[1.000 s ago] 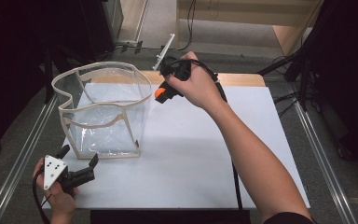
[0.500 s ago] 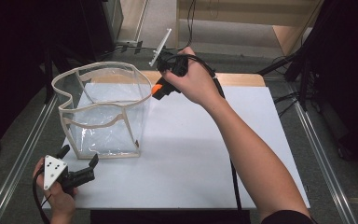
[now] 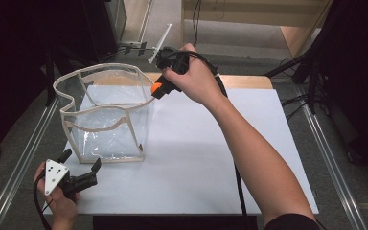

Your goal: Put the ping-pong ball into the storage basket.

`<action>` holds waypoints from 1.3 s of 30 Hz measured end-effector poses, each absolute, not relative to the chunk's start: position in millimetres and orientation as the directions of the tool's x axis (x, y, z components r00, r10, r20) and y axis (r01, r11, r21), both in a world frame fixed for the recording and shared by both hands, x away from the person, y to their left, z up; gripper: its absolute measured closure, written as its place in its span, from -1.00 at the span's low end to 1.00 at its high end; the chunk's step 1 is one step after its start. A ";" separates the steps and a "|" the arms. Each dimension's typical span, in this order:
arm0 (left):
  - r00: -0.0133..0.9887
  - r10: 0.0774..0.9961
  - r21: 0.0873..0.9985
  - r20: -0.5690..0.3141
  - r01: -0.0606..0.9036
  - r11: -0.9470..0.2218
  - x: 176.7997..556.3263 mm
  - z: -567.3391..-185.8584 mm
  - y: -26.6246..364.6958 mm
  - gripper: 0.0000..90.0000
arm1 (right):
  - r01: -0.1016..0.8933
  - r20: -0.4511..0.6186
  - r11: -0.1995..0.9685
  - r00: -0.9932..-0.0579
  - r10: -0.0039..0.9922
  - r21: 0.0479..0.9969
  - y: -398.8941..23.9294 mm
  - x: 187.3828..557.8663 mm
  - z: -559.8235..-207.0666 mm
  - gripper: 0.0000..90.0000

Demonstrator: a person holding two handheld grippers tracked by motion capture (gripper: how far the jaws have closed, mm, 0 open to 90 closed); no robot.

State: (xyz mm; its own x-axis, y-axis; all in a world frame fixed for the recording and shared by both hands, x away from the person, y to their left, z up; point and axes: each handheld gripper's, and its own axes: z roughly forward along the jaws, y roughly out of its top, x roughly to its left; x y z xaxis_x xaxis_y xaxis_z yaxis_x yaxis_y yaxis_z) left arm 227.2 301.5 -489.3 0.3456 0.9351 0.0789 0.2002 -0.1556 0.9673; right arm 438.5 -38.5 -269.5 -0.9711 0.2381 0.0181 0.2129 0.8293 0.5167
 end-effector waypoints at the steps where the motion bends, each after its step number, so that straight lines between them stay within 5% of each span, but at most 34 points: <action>1: 0.345 0.935 0.967 0.079 0.200 -0.156 227.2 -489.3 301.4 -0.98 | 0.213 0.018 0.829 -0.971 0.238 0.517 -38.5 438.5 -269.5 0.06; 34: 0.347 0.935 0.969 0.074 0.198 -0.150 227.5 -489.3 302.1 -0.98 | 0.214 -0.010 0.827 -0.966 0.256 0.520 -13.7 446.3 -272.8 0.04; 39: 0.347 0.935 0.969 0.072 0.197 -0.147 227.3 -489.2 302.3 -0.98 | 0.217 -0.018 0.825 -0.964 0.265 0.521 -16.6 446.7 -274.7 -0.27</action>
State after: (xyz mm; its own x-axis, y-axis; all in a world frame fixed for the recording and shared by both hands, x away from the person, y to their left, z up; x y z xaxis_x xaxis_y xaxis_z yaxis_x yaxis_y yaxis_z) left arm 227.3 302.3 -489.2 0.3470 0.9351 0.0716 0.1973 -0.1474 0.9692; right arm 446.7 -16.6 -274.7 -0.9640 0.2653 -0.0183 0.2173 0.8255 0.5210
